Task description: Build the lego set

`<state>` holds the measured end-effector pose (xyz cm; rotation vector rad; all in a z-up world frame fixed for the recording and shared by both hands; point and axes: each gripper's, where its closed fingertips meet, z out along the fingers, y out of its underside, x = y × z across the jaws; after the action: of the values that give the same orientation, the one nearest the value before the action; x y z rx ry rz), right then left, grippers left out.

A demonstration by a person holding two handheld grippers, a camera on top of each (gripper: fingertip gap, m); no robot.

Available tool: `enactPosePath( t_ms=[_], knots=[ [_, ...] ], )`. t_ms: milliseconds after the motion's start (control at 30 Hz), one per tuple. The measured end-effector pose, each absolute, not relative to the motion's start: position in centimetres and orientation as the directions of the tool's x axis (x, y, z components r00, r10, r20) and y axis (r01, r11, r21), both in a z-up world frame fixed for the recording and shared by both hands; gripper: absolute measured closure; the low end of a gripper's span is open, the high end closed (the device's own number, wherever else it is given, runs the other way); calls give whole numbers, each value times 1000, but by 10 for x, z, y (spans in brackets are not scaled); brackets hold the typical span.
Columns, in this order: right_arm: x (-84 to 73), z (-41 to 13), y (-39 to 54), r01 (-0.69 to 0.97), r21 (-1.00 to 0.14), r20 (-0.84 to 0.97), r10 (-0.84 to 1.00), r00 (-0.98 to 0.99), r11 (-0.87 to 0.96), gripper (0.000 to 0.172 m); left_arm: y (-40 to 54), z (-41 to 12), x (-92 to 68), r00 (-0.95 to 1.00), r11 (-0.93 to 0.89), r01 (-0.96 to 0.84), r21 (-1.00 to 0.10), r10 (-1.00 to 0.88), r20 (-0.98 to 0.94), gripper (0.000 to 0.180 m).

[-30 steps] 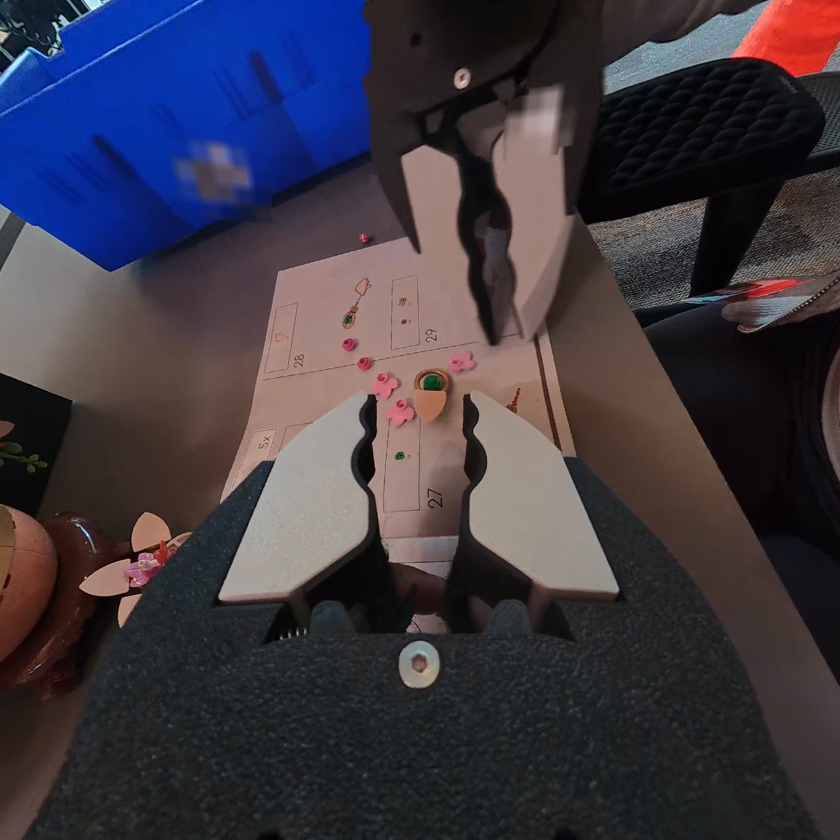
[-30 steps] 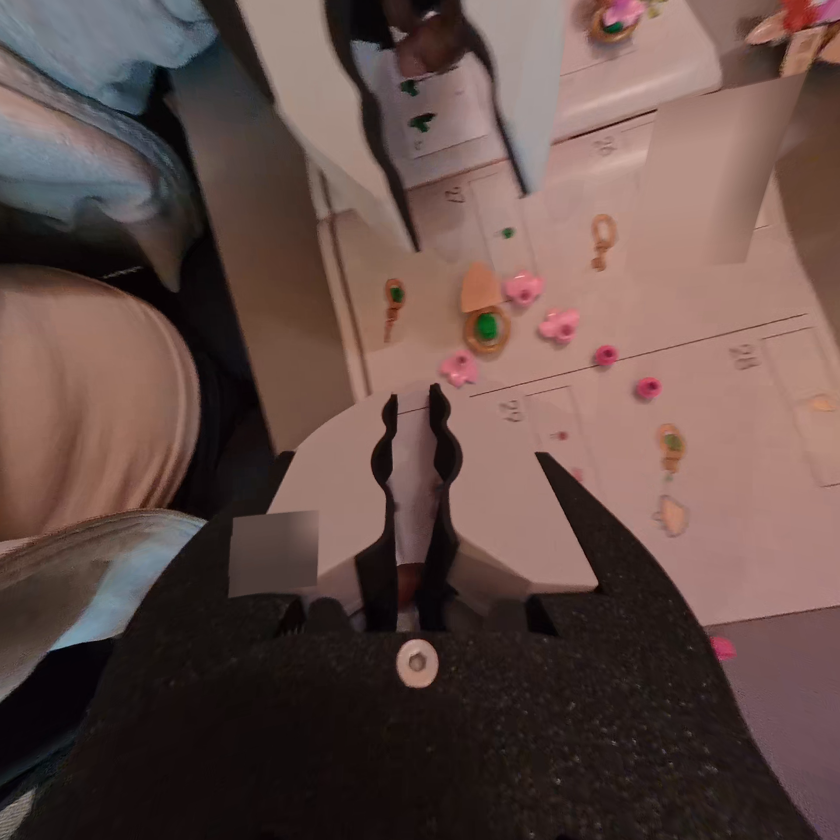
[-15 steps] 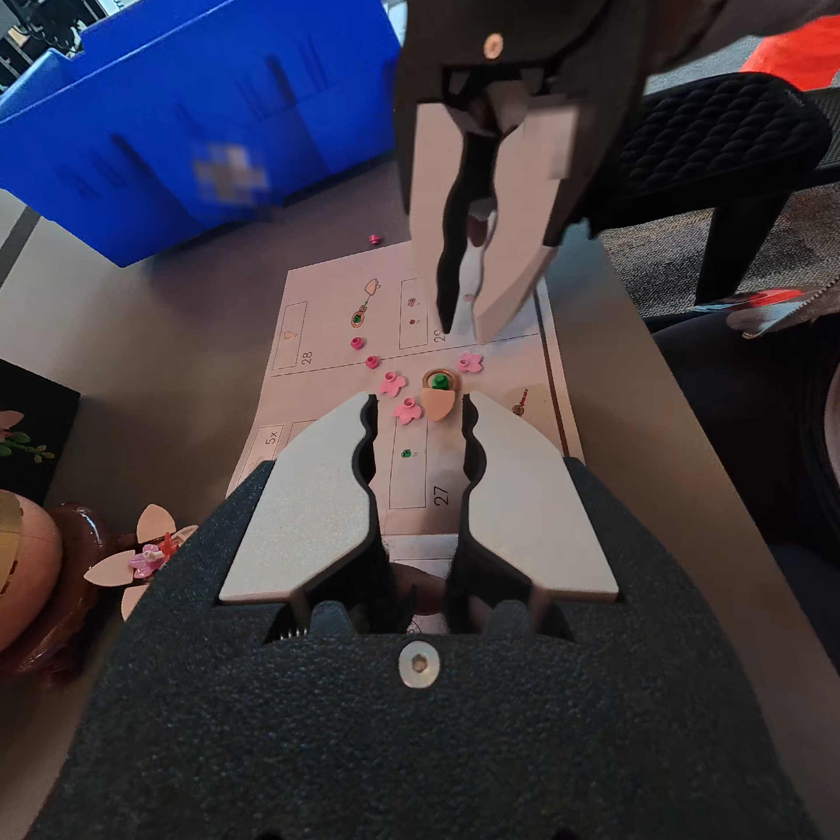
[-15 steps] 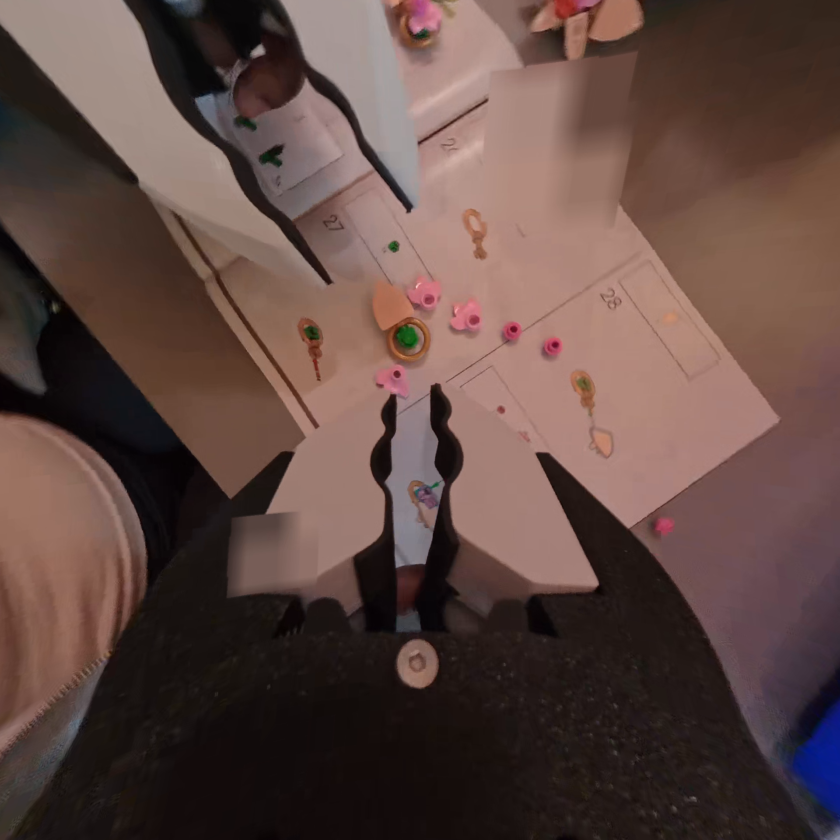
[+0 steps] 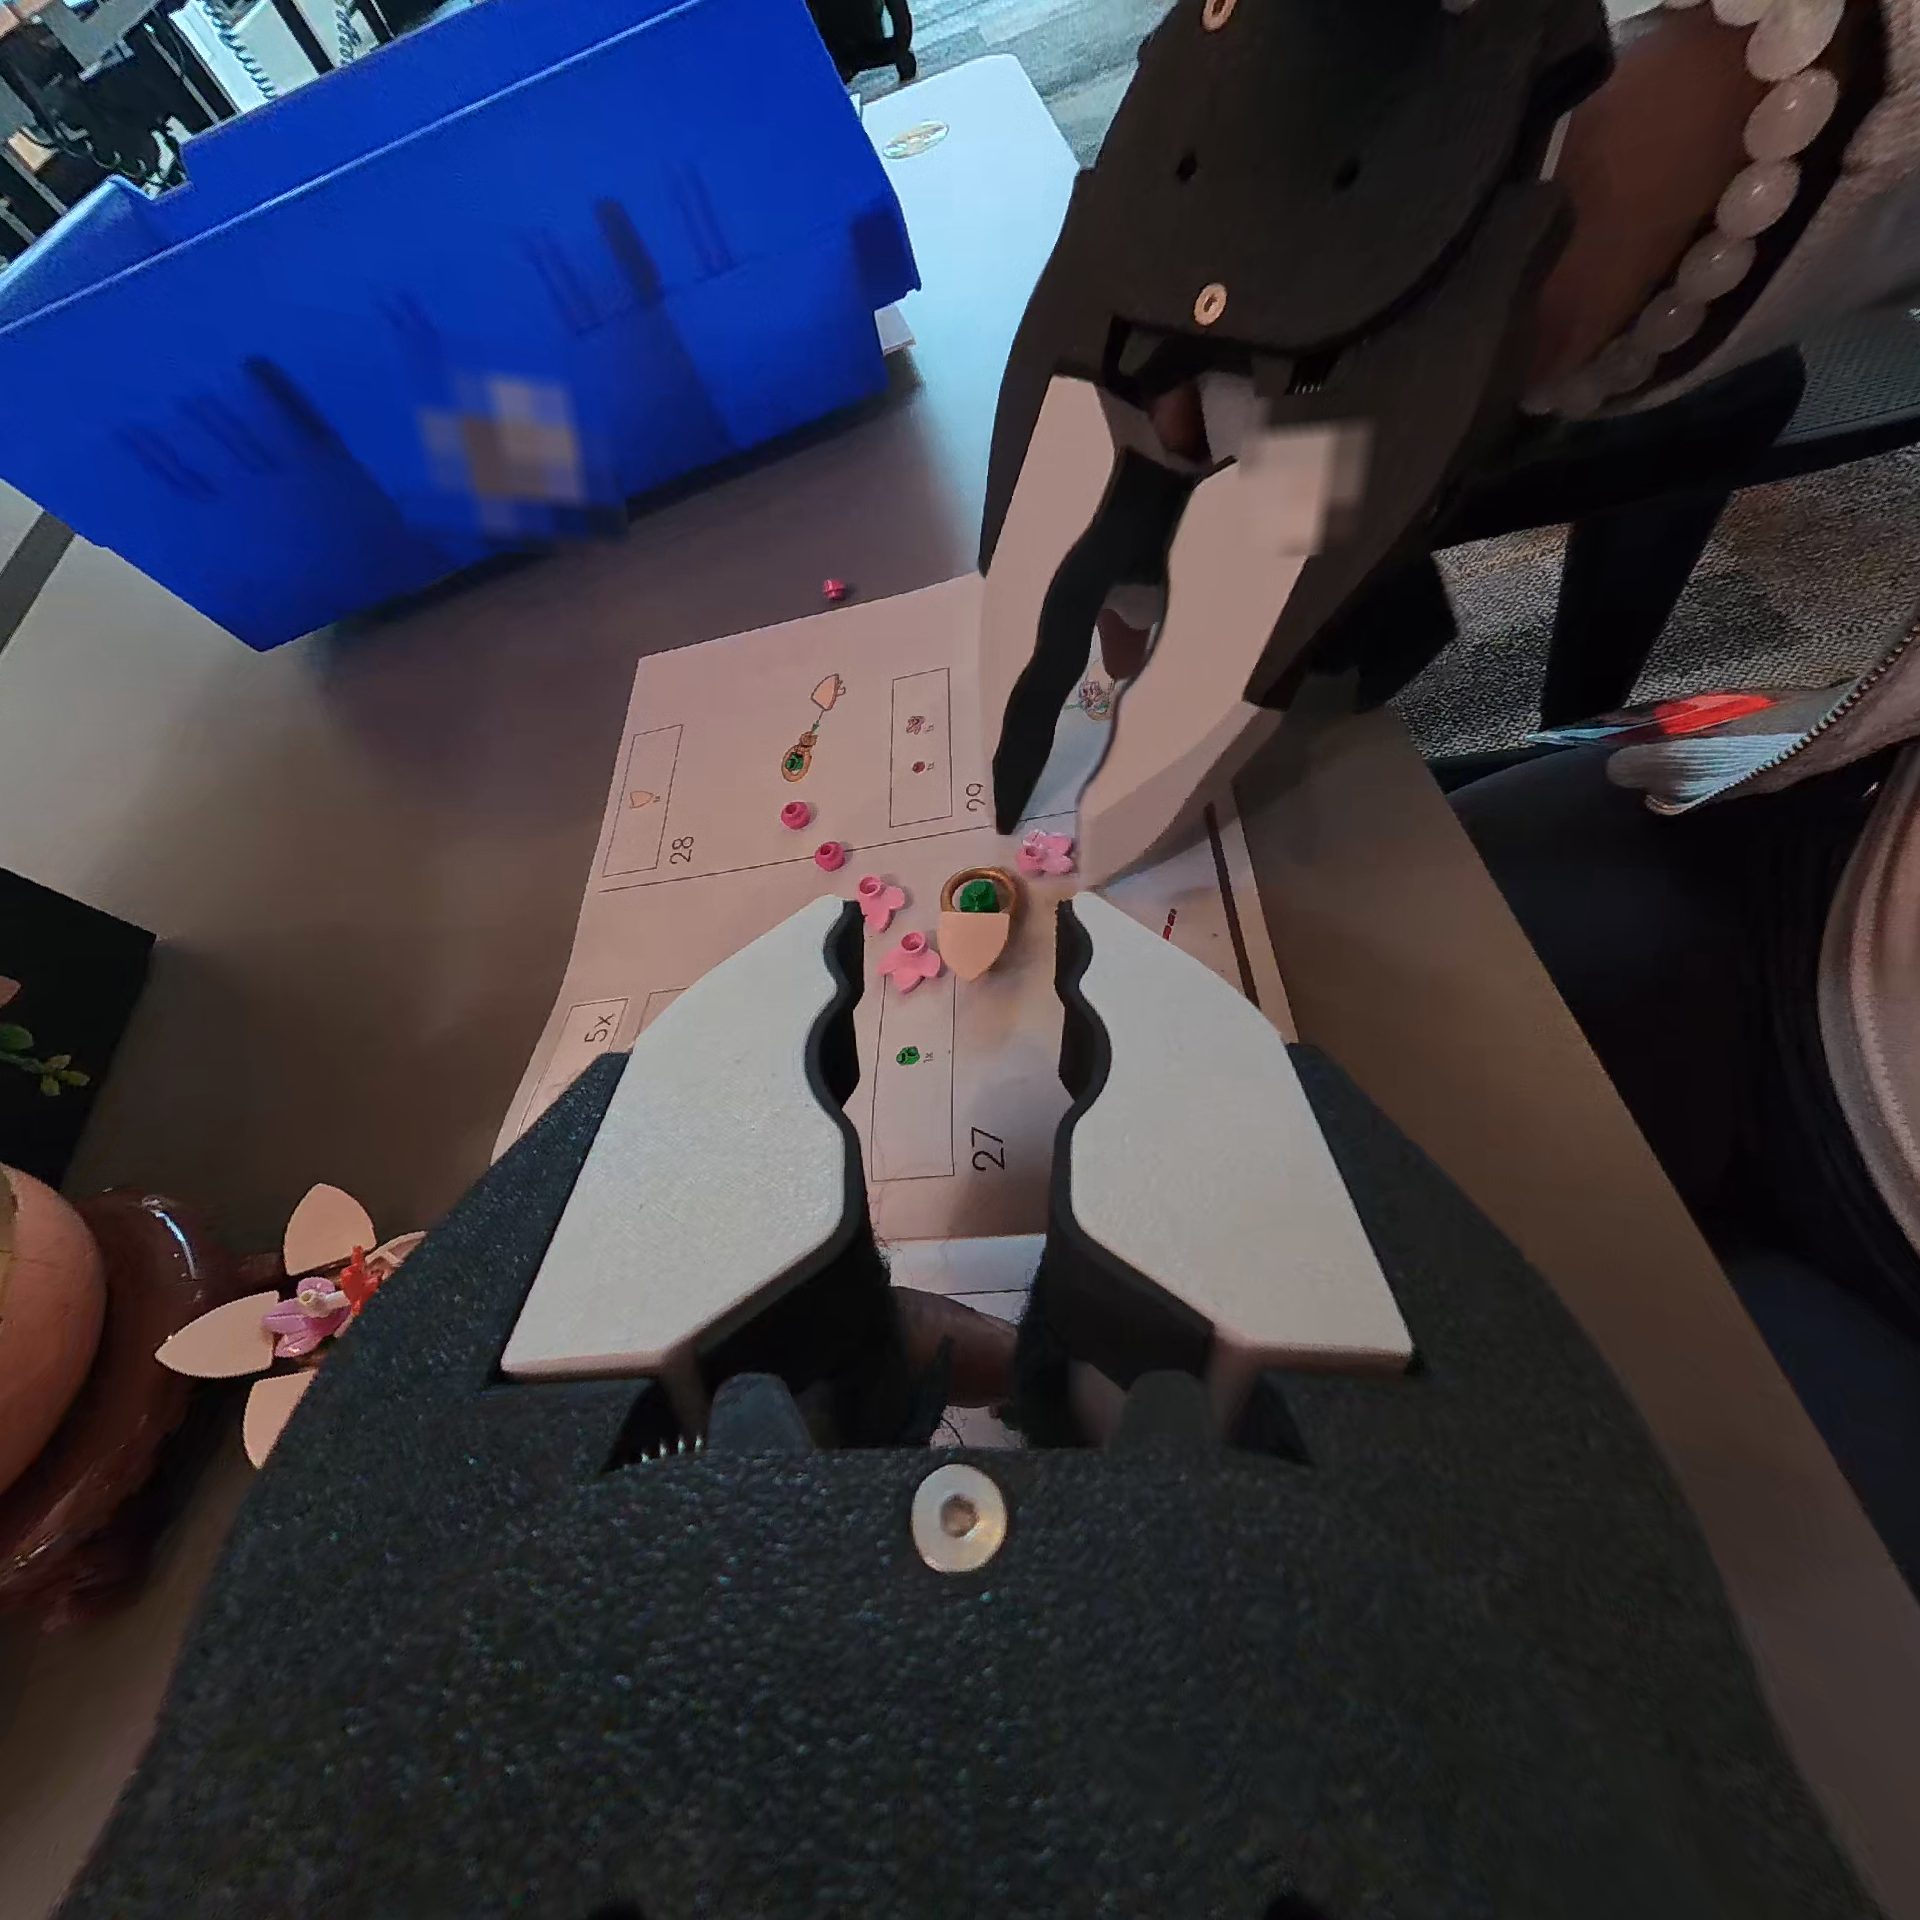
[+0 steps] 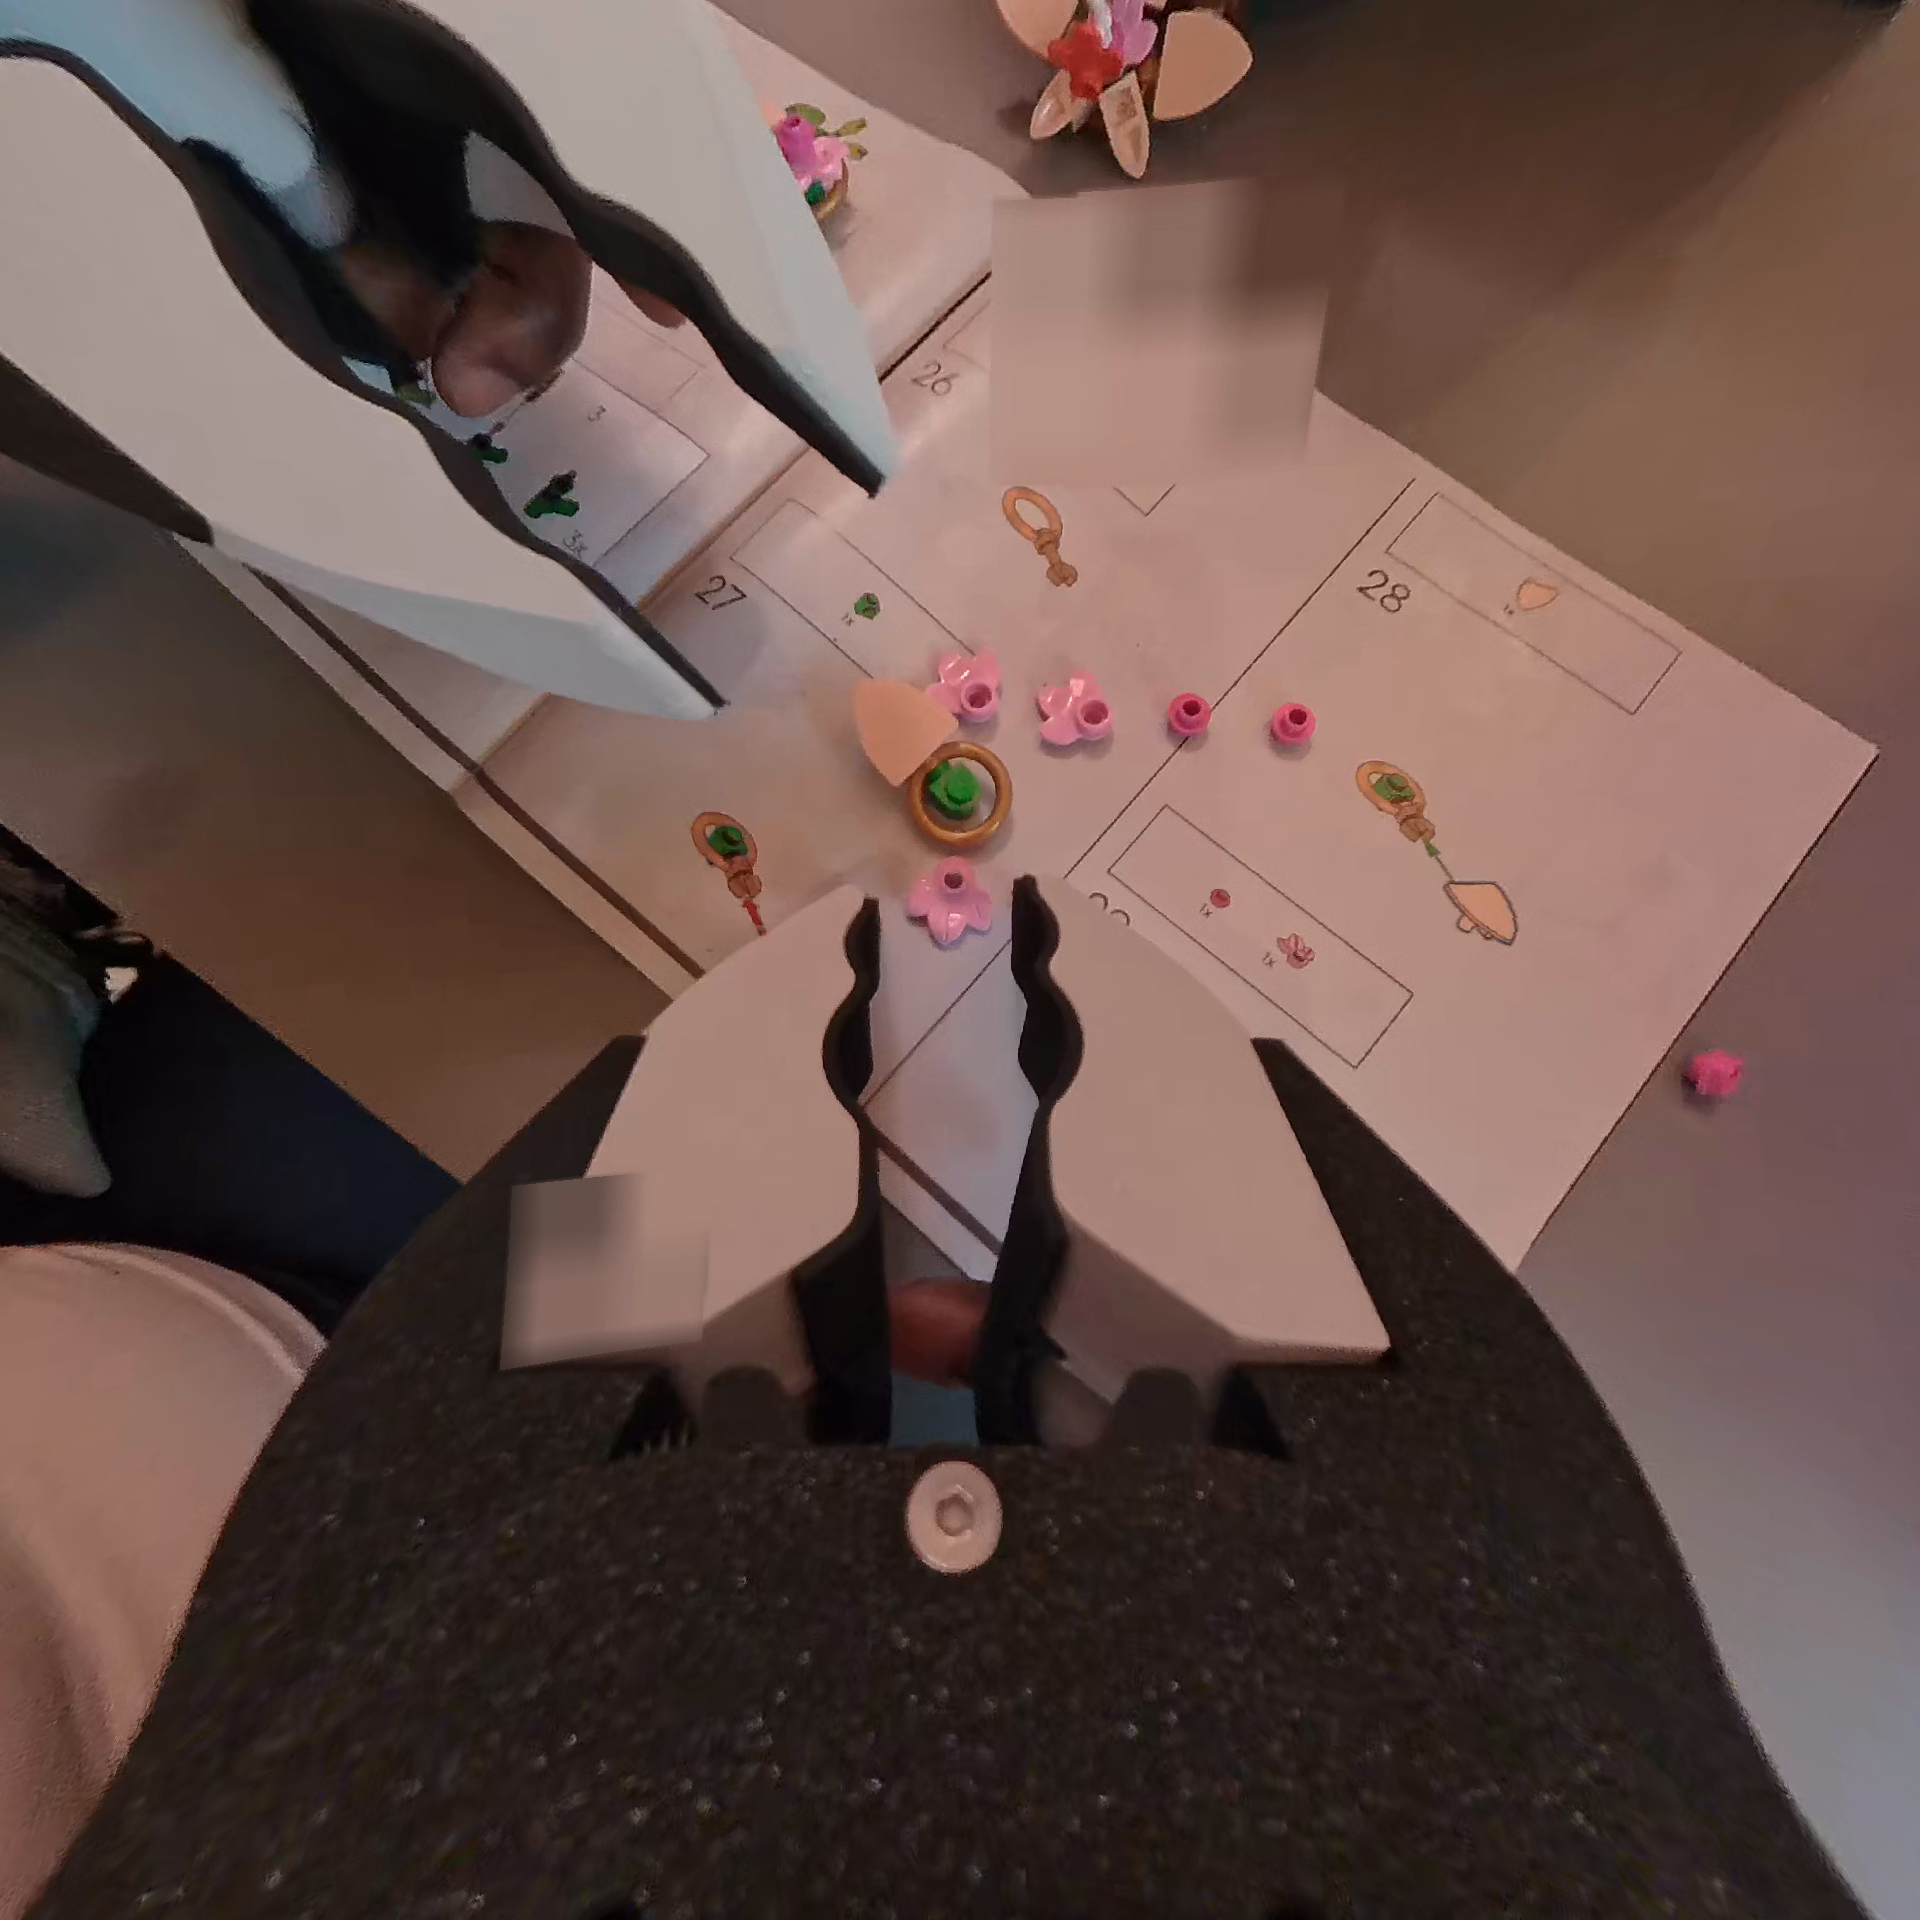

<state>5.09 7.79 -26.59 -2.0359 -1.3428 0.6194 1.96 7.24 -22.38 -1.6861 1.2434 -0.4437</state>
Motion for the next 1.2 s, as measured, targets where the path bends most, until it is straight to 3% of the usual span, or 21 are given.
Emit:
enactPosePath(
  t_ms=[400,700,933,1200],
  knots=[
    [51,-266,81,633,-731,-66,949,307,-256,159,70,-230,24,395,-27,-548,-836,-889,-231,145],
    [53,-255,87,674,-735,-53,997,51,-73,159,77,-241,35,408,-56,-574,-817,-885,-225,146],
    [42,-248,84,688,-703,10,970,-244,181,159,82,-254,34,412,-104,-636,-765,-883,-223,152],
    [35,-254,86,710,-647,9,933,-359,280,159,83,-253,34,419,-113,-621,-776,-884,-207,156]
  ],
)
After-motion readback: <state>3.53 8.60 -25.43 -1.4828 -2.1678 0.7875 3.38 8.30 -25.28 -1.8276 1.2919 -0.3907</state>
